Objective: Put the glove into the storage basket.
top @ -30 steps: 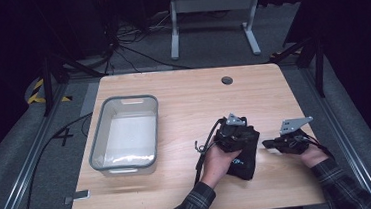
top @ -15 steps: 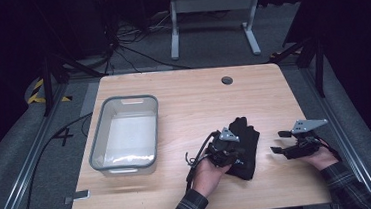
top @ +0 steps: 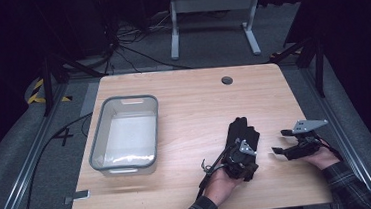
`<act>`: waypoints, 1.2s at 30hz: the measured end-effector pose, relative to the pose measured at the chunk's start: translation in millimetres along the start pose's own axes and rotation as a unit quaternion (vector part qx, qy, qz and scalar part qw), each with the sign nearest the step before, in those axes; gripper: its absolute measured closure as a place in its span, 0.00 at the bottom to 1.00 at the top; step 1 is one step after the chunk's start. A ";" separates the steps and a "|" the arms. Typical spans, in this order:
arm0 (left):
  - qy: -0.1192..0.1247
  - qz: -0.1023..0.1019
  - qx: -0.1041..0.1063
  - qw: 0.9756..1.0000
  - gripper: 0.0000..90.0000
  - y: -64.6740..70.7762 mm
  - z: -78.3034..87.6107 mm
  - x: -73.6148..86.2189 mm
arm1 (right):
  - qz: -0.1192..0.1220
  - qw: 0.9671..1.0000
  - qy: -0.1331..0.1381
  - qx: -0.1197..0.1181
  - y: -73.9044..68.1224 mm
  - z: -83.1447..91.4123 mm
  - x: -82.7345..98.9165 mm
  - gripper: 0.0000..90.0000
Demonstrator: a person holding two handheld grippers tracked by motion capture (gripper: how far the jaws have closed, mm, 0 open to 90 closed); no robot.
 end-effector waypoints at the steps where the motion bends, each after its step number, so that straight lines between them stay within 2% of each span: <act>1: 0.001 -0.001 -0.001 1.000 1.00 -1.0 -0.5 0.2 | -0.001 1.000 0.001 -0.001 -0.2 -0.5 0.1 0.19; 9: -0.009 0.005 -0.015 1.000 1.00 -8.9 10.5 6.3 | -0.001 1.000 -0.002 0.003 -0.9 -2.8 1.8 0.17; 17: -0.008 0.015 -0.033 0.999 1.00 -20.8 23.8 12.7 | -0.011 1.000 0.002 0.007 -2.4 -2.5 1.9 0.15; 27: -0.009 0.032 -0.067 0.997 1.00 -45.0 51.2 24.6 | -0.011 1.000 -0.001 0.013 -14.5 -0.7 5.4 0.14; 32: -0.018 0.037 -0.092 0.995 1.00 -56.9 61.4 30.0 | -0.012 1.000 -0.001 0.013 -17.9 1.3 6.8 0.14; 36: -0.010 0.037 -0.082 0.996 1.00 -56.5 66.5 28.6 | -0.012 1.000 -0.002 0.009 -17.7 0.6 6.6 0.12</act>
Point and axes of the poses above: each handheld gripper's, and its own axes: z roughly backward along the jaws, x roughly out of its underside, y roughly to its right, the point moved 4 cm from there along -z, roughly forward along the jaws, and after that the axes turned 13 degrees about z, right-handed, at the moved point
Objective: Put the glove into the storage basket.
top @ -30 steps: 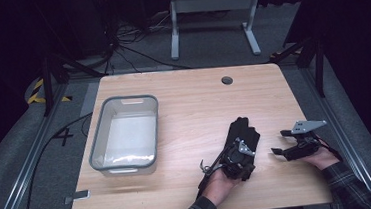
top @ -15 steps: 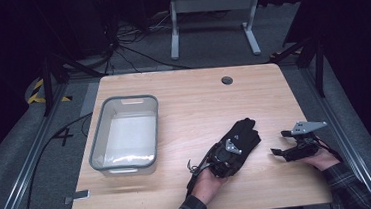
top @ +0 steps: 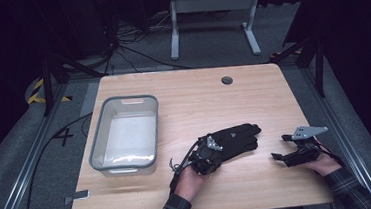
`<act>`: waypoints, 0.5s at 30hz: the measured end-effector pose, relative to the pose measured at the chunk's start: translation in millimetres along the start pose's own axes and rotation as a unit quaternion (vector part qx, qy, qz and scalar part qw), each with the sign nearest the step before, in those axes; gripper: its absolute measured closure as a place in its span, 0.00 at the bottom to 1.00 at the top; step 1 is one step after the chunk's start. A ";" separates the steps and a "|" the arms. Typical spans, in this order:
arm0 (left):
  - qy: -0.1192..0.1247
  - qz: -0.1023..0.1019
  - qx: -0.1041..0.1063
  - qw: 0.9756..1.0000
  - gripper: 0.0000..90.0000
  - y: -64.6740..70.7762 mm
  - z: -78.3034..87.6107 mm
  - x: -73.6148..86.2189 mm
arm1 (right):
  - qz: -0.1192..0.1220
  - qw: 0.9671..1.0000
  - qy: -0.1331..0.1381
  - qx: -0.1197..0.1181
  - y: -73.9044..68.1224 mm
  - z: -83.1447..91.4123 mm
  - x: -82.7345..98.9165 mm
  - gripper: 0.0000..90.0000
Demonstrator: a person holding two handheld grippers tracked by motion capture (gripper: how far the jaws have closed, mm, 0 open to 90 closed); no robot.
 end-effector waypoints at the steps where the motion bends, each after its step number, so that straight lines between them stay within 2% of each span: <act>1: 0.003 -0.002 0.002 1.000 1.00 1.0 1.2 -0.9 | 0.002 1.000 -0.001 -0.002 -0.1 -0.2 0.0 0.11; 3: 0.012 -0.004 0.013 1.000 0.99 3.4 4.9 -3.8 | 0.003 1.000 -0.002 -0.004 -0.4 -0.6 -0.1 0.10; 6: 0.016 -0.011 0.021 1.000 0.90 3.6 10.7 -9.9 | 0.003 1.000 -0.003 -0.004 -0.4 -0.5 -0.1 0.10; 9: 0.020 -0.017 0.020 0.999 0.77 2.8 14.1 -15.9 | 0.004 1.000 -0.003 -0.004 -0.5 -0.5 0.0 0.10; 10: 0.021 -0.023 0.021 0.999 0.77 2.3 15.8 -20.3 | 0.004 1.000 -0.003 -0.004 -0.5 -0.5 0.0 0.10; 15: 0.020 -0.042 0.018 0.999 0.58 -3.2 16.9 -39.0 | 0.003 1.000 -0.003 -0.003 -0.4 -0.4 0.1 0.10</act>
Point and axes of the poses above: each handheld gripper's, and its own axes: z roughly backward along the jaws, x roughly out of its underside, y roughly to its right, the point moved 4 cm from there along -z, roughly forward along the jaws, and after that the axes turned 13 degrees about z, right-handed, at the moved point
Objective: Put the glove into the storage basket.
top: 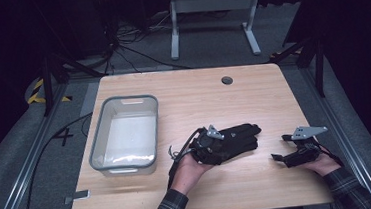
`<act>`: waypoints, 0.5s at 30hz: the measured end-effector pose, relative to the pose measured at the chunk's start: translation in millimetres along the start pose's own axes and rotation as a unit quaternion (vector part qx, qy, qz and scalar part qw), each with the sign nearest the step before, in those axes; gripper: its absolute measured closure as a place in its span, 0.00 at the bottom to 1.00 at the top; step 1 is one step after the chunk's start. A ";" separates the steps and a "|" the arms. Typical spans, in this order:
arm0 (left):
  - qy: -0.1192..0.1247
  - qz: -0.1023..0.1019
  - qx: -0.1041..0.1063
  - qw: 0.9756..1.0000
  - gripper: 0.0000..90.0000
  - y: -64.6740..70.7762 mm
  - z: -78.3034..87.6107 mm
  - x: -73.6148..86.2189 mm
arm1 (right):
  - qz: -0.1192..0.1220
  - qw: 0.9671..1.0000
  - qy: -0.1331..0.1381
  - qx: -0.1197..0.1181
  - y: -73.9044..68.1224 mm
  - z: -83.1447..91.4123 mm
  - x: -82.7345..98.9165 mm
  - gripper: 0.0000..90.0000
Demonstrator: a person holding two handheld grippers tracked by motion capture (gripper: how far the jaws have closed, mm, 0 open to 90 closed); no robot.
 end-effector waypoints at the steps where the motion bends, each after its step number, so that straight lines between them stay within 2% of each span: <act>1: 0.000 -0.002 0.000 1.000 0.54 -2.0 -1.1 -2.9 | 0.000 1.000 0.000 0.000 0.0 0.0 0.0 0.10; 7: 0.001 -0.027 -0.004 1.000 0.38 -15.8 -10.6 -20.4 | 0.000 1.000 0.000 0.000 0.0 -0.1 0.0 0.10; 15: -0.003 -0.045 0.004 0.999 0.29 -30.6 -32.3 -32.9 | 0.000 1.000 0.000 0.000 -0.1 -0.1 0.0 0.10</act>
Point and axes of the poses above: each handheld gripper's, and its own axes: z roughly backward along the jaws, x roughly out of its underside, y roughly to its right, the point moved 4 cm from there along -z, roughly forward along the jaws, and after that the axes turned 13 degrees about z, right-handed, at the moved point
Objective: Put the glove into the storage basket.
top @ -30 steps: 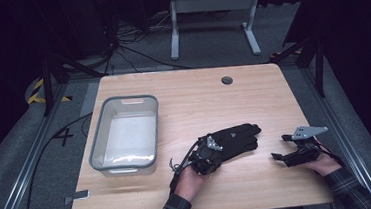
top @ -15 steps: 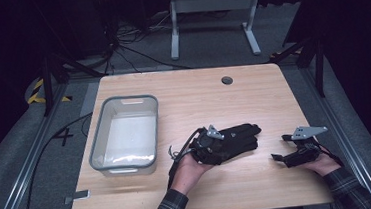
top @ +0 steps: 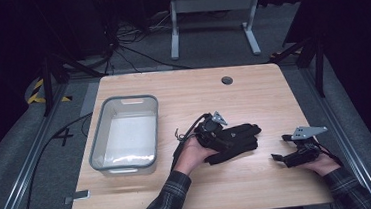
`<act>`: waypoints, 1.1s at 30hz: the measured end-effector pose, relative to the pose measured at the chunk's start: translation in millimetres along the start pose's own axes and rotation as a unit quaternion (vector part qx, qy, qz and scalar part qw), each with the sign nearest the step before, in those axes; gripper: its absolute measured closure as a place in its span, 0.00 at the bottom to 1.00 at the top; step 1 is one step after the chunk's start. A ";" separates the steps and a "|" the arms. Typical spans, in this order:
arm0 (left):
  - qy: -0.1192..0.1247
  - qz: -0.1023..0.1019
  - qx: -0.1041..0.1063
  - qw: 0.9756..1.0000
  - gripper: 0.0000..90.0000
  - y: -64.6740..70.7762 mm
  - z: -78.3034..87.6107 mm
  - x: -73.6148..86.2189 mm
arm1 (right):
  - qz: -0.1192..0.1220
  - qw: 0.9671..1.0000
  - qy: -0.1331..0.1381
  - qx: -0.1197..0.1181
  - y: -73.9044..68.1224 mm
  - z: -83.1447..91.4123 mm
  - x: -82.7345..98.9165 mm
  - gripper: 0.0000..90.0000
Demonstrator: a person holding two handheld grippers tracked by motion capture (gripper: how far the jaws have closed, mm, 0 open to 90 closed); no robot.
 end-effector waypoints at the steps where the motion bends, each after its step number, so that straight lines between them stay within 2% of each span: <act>1: -0.002 0.002 0.001 1.000 0.28 -2.0 -2.4 -0.5 | 0.000 1.000 0.000 0.000 0.1 0.0 0.0 0.10; 5: -0.006 0.004 -0.001 1.000 0.23 -6.7 -9.7 -0.3 | 0.000 1.000 0.000 0.000 0.0 0.0 0.0 0.10; 10: -0.028 0.001 -0.011 1.000 0.18 -11.5 -21.9 4.4 | 0.000 1.000 0.000 0.000 0.0 0.0 0.0 0.10; 16: -0.041 0.014 -0.001 0.999 0.17 -13.8 -30.6 9.6 | 0.000 1.000 0.000 0.000 0.0 0.0 0.0 0.10; 21: -0.038 0.008 -0.004 0.999 0.19 -13.5 -30.4 11.2 | 0.000 1.000 0.000 0.000 0.0 0.0 0.0 0.10; 24: -0.040 -0.001 -0.010 0.999 0.24 -11.7 -29.1 12.0 | 0.000 1.000 0.000 0.000 0.0 0.0 0.0 0.10; 26: -0.041 -0.004 -0.011 0.999 0.32 -10.8 -28.5 12.1 | 0.000 1.000 0.000 0.000 0.0 0.0 0.0 0.10; 27: -0.044 -0.011 -0.001 0.999 0.38 -8.5 -27.0 12.6 | 0.000 1.000 0.000 0.000 0.0 0.0 0.0 0.10; 28: -0.044 -0.011 -0.001 0.999 0.44 -8.5 -27.0 12.6 | 0.000 1.000 0.000 0.000 0.0 0.0 0.0 0.10; 29: -0.046 -0.014 0.006 0.999 0.44 -6.8 -26.3 13.1 | 0.000 1.000 0.000 0.000 0.0 0.0 0.0 0.10; 33: -0.055 -0.015 0.022 0.998 0.62 -5.1 -24.7 13.5 | 0.000 1.000 0.000 0.000 0.0 0.0 0.0 0.10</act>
Point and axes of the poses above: each handheld gripper's, and its own axes: z roughly backward along the jaws, x roughly out of its underside, y roughly to its right, the point moved 4 cm from there along -z, roughly forward along the jaws, and after that the axes turned 13 degrees about z, right-handed, at the moved point
